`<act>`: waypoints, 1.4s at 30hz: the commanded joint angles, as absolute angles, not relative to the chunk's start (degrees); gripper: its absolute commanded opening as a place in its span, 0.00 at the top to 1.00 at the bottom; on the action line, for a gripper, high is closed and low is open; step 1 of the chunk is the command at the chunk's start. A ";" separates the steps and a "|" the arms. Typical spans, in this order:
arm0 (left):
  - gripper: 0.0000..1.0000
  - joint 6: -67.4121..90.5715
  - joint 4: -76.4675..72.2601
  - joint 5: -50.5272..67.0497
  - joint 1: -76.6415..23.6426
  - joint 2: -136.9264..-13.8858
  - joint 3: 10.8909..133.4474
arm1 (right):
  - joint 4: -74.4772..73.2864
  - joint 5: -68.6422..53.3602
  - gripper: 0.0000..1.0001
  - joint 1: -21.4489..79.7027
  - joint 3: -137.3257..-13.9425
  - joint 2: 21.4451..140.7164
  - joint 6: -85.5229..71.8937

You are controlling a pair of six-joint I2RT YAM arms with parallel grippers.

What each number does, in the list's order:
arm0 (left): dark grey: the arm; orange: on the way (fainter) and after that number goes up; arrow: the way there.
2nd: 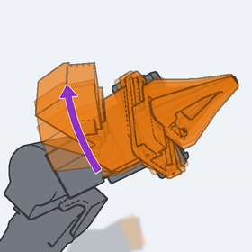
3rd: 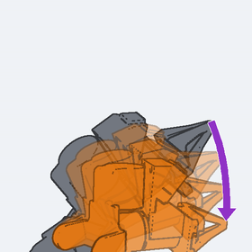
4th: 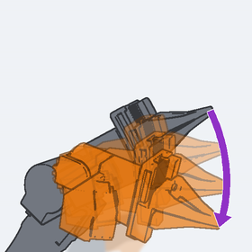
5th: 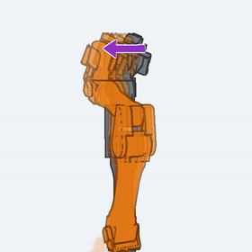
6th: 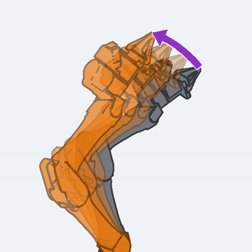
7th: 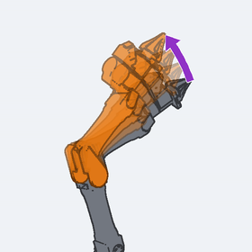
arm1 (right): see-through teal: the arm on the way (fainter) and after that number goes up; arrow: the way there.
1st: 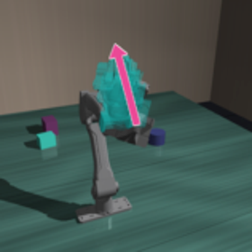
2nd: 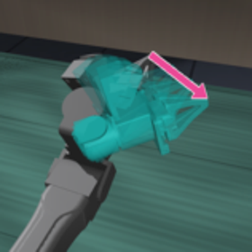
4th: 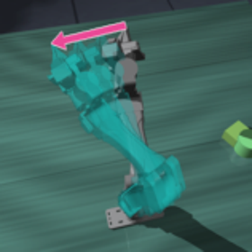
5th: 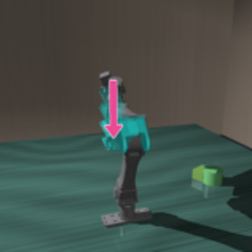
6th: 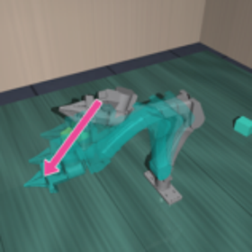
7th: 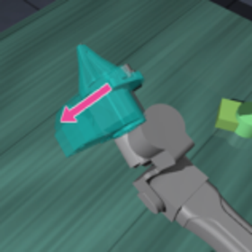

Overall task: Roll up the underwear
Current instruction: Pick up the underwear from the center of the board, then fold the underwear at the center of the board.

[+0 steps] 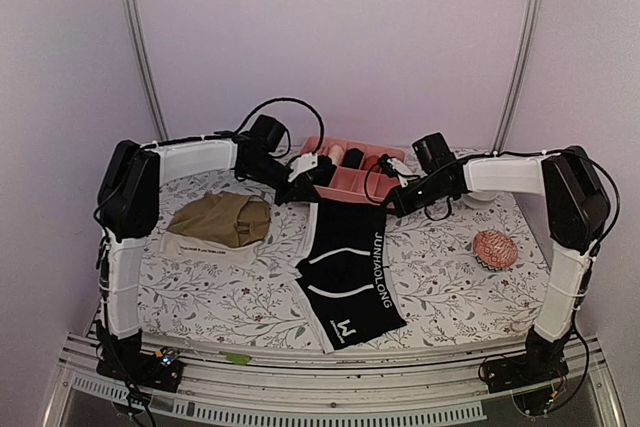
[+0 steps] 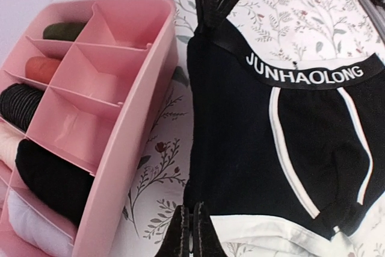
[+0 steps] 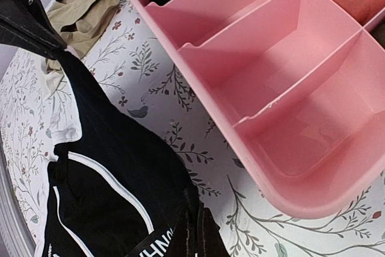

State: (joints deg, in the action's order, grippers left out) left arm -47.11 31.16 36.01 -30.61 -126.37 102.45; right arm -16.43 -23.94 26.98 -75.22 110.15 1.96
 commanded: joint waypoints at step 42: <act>1.00 -37.13 35.99 38.20 -28.21 -118.42 87.86 | -18.33 -32.70 1.00 34.37 -71.71 107.91 -5.04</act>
